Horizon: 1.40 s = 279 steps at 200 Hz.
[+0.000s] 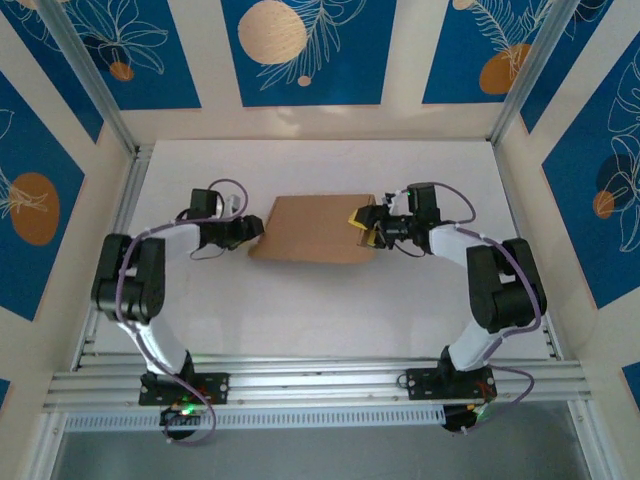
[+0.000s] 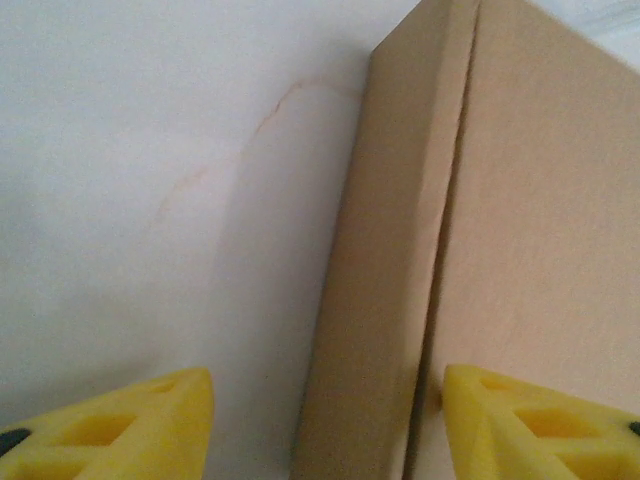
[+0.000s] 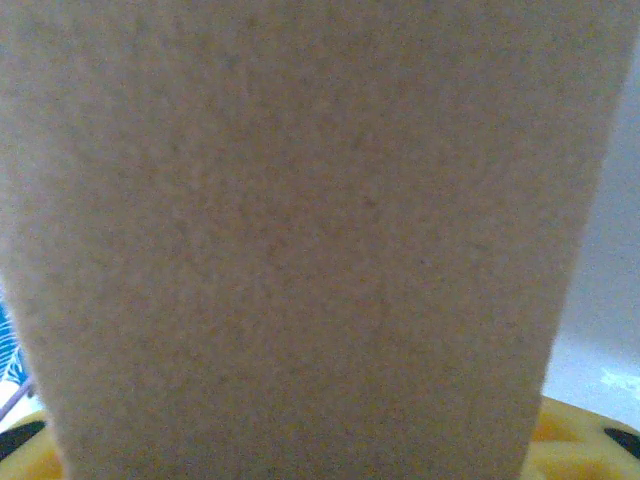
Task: Fold the paper box
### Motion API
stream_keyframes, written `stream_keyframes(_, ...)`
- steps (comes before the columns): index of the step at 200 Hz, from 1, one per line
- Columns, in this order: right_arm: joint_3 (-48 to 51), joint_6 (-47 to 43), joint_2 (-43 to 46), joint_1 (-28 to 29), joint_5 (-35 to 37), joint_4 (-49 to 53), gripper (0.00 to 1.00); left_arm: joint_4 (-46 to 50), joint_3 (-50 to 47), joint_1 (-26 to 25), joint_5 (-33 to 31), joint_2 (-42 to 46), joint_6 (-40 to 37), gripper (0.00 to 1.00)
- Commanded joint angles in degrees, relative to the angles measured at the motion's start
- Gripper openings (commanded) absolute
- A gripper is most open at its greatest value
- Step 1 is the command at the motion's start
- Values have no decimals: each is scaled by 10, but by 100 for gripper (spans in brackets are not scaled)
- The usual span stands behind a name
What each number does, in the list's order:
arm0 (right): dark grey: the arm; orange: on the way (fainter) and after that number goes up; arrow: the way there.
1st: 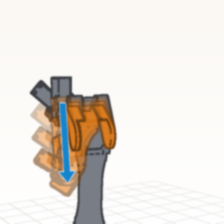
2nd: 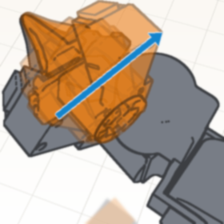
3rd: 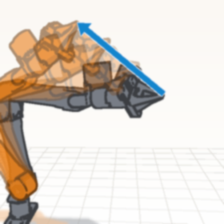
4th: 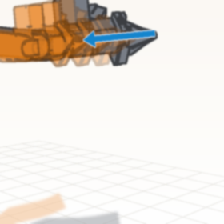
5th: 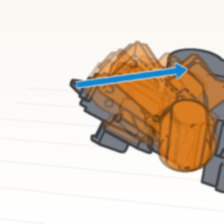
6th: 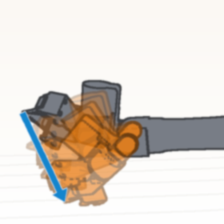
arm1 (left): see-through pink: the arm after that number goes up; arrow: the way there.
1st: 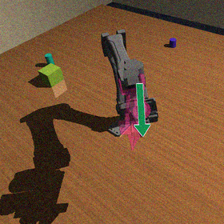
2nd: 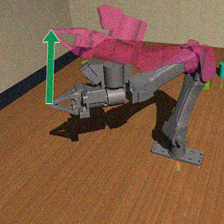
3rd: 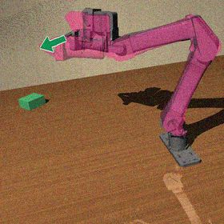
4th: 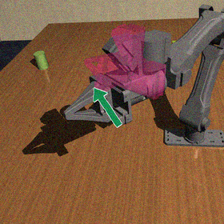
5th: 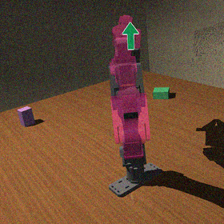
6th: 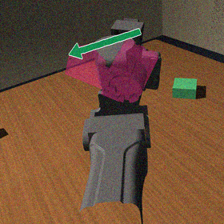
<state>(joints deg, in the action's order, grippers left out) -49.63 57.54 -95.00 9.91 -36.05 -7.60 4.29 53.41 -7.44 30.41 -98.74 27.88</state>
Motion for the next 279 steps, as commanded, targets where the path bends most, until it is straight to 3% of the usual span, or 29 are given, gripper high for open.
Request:
stream_keyframes(1, 7, 10, 23, -23, -27, 63, 46, 101, -6, -14, -91, 118, -81, 62)
stream_keyframes(31, 0, 26, 38, -31, -49, 106, 45, 146, 11, -66, -186, 237, -199, 64)
stream_keyframes(63, 9, 63, 56, -43, -85, 114, 43, 107, -21, -229, -355, 319, -412, 65)
stream_keyframes(104, 21, 89, 85, -48, -120, 104, 42, -7, -92, -303, -339, 362, -541, 67)
stream_keyframes(142, 32, 116, 106, -53, -140, 84, 41, -64, -115, -352, -376, 313, -574, 67)
stream_keyframes(232, 47, 171, 120, -22, -176, 16, 37, -194, -89, -374, -480, 179, -590, 60)
stream_keyframes(279, 54, 167, 128, -28, -174, 29, 36, -195, -85, -383, -479, 194, -629, 62)
